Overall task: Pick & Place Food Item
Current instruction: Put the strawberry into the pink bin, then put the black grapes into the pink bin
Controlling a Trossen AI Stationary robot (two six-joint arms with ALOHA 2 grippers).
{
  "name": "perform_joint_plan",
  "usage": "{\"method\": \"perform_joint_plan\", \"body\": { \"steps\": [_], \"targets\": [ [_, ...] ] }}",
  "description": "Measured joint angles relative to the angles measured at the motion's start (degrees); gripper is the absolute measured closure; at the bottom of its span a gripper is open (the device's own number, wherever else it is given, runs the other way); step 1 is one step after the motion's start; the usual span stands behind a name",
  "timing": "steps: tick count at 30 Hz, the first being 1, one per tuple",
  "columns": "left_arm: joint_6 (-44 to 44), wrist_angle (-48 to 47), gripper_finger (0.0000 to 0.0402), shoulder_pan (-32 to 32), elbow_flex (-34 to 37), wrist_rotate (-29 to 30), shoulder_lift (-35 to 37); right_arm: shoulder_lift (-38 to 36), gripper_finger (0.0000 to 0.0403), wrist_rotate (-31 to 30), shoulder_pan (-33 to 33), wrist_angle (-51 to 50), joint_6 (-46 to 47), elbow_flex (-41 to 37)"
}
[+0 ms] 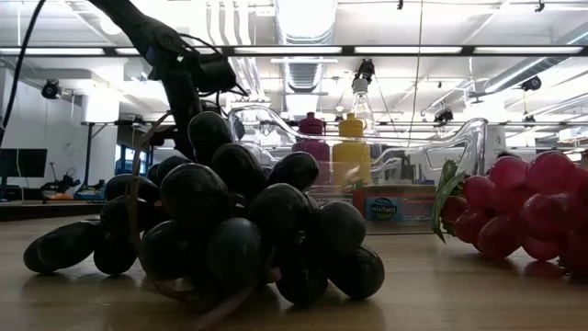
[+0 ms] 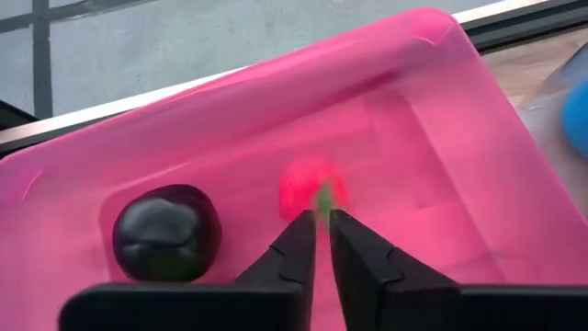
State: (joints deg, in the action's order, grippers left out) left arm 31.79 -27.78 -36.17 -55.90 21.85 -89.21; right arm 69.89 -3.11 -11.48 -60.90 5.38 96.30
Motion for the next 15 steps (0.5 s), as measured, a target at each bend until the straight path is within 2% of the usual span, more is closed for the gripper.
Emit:
{"method": "perform_joint_plan", "body": {
  "steps": [15],
  "targets": [
    [-0.3,0.3,0.0244,-0.3,-0.2,0.1,0.6,0.0,0.0156,0.0,0.0,0.0,0.0,0.0]
  ]
}}
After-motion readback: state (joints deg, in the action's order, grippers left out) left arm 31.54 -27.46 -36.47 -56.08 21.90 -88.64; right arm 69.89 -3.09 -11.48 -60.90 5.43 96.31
